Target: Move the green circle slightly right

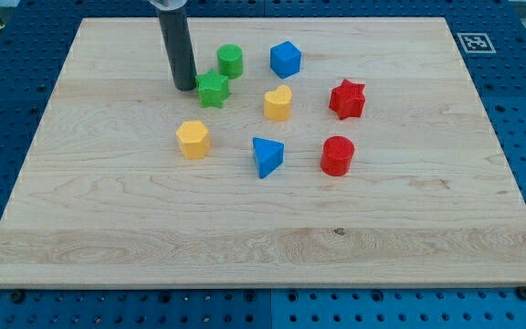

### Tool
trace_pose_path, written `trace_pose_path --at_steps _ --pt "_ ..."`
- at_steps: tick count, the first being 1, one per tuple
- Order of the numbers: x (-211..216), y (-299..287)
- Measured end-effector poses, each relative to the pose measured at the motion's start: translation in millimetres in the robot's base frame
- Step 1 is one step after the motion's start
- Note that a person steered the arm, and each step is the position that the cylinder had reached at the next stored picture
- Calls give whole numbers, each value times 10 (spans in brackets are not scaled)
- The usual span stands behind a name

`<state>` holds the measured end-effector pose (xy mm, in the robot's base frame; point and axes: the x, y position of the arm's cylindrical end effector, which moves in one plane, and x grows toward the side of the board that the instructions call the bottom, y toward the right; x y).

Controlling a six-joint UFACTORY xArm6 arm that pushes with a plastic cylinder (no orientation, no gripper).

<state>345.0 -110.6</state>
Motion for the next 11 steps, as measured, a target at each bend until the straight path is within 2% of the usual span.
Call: trace_pose_path --at_steps 3,4,5,9,11 --pt "200 219" --pt "13 89" --pt "-436 -57" --pt "-537 579" --pt "-641 381"
